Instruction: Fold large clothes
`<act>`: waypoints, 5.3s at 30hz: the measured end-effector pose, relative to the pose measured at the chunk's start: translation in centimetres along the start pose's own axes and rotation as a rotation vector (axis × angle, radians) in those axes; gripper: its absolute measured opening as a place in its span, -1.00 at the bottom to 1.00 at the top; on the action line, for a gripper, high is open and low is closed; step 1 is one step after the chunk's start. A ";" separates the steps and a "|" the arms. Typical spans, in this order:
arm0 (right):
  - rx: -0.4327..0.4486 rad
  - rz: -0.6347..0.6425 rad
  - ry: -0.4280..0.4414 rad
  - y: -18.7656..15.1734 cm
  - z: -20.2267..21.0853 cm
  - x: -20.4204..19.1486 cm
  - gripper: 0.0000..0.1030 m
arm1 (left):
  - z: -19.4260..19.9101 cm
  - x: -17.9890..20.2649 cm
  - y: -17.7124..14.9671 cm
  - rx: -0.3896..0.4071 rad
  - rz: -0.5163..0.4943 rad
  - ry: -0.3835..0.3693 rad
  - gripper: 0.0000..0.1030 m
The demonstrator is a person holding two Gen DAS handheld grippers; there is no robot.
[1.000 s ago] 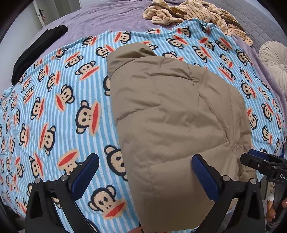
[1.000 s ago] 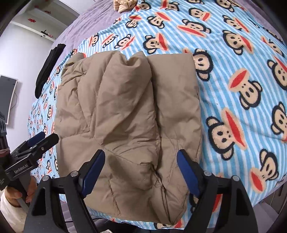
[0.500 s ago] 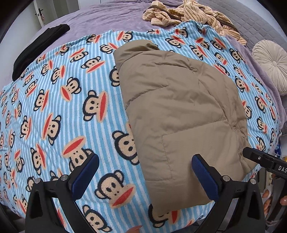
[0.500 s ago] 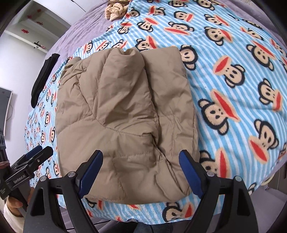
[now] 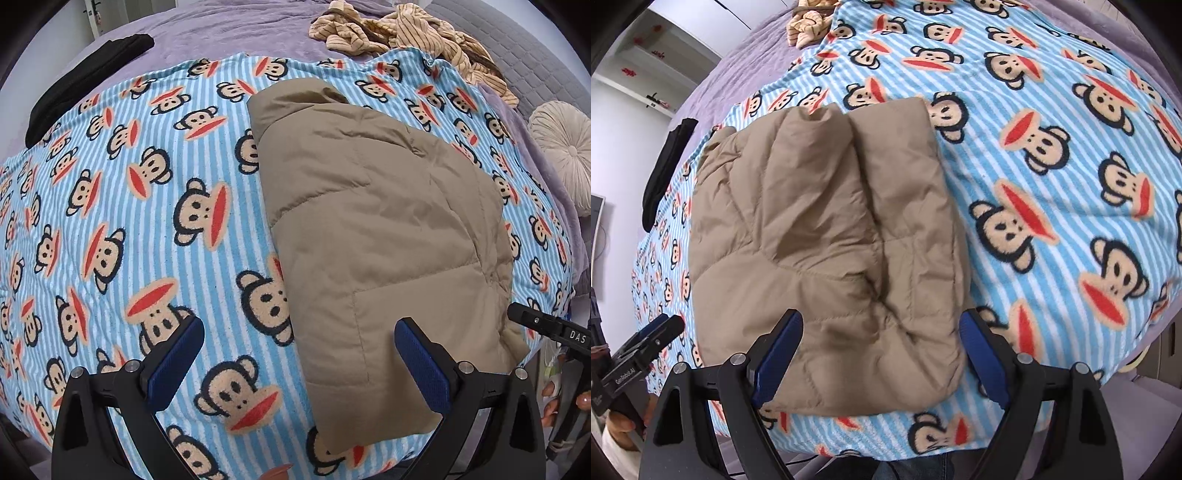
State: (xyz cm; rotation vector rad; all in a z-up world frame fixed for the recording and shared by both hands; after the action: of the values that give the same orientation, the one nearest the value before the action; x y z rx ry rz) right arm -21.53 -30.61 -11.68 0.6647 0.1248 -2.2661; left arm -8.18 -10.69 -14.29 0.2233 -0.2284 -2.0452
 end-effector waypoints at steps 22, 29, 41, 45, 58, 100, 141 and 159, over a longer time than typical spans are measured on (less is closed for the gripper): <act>-0.225 -0.100 0.447 7.5 -7.3 3.6 1.00 | -5.9 0.9 3.6 -0.133 0.154 -0.209 1.00; -0.269 0.055 0.388 8.3 -7.9 1.5 1.00 | -6.8 0.9 4.9 -0.146 0.129 -0.338 1.00; -0.374 0.042 0.346 11.9 -13.2 2.5 1.00 | -11.8 1.6 5.8 -0.227 0.168 -0.522 1.00; -0.399 -0.037 0.461 12.0 -14.3 3.0 1.00 | -11.6 3.3 6.2 -0.214 0.162 -0.507 1.00; -0.426 -0.049 0.484 12.6 -18.5 0.6 1.00 | -10.1 6.2 6.7 -0.121 0.110 -0.290 0.88; -0.310 -0.034 0.678 9.7 -21.7 -19.8 0.15 | -3.6 -19.8 9.8 0.053 0.147 -0.175 0.56; -0.171 0.305 0.148 11.2 -29.5 -37.1 -0.28 | -6.6 -29.5 7.0 0.101 0.257 0.072 0.71; -0.196 0.298 0.098 9.2 -29.9 -35.0 -0.34 | -7.1 -28.0 1.8 0.084 0.146 0.124 0.73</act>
State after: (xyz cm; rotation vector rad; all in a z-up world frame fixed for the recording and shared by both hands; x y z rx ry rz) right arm 17.83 -6.03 -18.92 0.6437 0.2736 -1.9078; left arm 8.11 12.82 -18.99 0.3738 -0.2470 -1.8713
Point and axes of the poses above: each gripper's, at about its wrist camera, not at the fingertips, and z roughly against the way its jaws point, x to its right, y to its top, the point moved 4 cm from there along -z, roughly the way its jaws point, and after that the axes turned 13 degrees about y, right-handed, at the moved point
